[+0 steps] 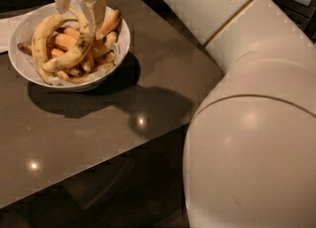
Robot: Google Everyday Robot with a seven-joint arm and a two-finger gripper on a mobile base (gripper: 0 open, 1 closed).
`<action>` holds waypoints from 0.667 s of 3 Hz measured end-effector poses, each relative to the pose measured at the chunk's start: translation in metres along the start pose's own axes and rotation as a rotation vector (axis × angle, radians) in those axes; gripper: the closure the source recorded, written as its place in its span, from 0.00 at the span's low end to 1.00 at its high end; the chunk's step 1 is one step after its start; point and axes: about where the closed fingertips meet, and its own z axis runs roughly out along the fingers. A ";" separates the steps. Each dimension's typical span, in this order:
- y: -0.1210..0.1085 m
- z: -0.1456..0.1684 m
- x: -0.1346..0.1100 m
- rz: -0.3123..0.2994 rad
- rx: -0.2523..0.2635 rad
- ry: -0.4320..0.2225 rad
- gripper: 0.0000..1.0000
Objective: Pick banana from white bowl
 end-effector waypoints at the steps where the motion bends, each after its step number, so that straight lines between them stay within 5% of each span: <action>1: 0.001 0.010 -0.007 0.014 -0.010 -0.040 0.44; 2: 0.005 0.019 -0.012 0.030 -0.028 -0.072 0.47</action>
Offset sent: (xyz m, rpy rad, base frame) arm -0.0187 0.0014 -0.0320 -0.0128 0.1496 -0.0019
